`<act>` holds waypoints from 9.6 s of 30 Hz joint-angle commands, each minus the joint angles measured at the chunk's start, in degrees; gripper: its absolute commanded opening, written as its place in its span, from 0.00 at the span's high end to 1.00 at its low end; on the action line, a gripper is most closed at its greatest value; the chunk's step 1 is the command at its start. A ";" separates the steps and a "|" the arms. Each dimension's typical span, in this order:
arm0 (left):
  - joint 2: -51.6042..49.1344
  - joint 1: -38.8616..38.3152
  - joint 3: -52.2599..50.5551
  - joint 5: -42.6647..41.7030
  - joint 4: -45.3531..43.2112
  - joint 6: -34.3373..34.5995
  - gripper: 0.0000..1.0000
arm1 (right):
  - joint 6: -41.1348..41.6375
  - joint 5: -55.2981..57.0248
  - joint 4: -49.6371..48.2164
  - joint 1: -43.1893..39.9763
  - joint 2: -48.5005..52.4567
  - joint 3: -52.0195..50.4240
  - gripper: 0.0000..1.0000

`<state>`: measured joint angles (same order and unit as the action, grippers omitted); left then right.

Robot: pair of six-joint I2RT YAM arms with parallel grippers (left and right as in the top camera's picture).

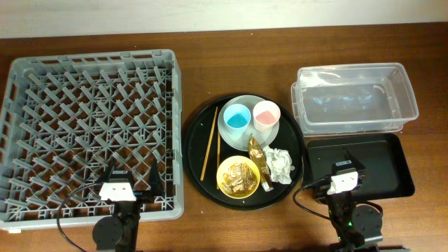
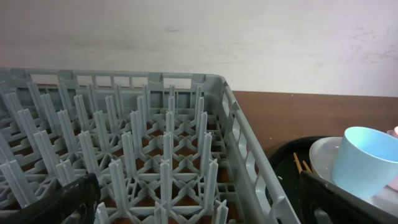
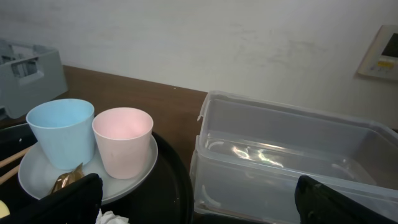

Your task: Sort waste into correct bins and load items into the dishwasher rack

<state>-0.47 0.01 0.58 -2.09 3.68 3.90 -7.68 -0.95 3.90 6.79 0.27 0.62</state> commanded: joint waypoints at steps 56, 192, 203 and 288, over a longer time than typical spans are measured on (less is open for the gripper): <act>-49.00 -5.22 85.40 -19.15 55.19 -12.66 0.01 | 2.32 1.64 0.85 -1.20 0.42 -0.26 0.01; -67.80 -13.81 78.44 -1.38 70.14 8.85 0.01 | 16.79 -6.60 8.39 -1.20 3.06 19.23 0.01; -67.80 -13.81 78.44 -1.38 70.16 8.85 0.01 | 14.12 -17.16 77.53 -0.42 69.16 81.83 0.70; -68.08 -13.81 78.44 -1.38 70.18 8.85 0.01 | 23.12 0.85 28.00 25.35 86.23 43.39 0.41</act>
<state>-68.73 -13.76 78.65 -3.07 73.95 13.04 15.81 -2.42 31.83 31.88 85.06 44.40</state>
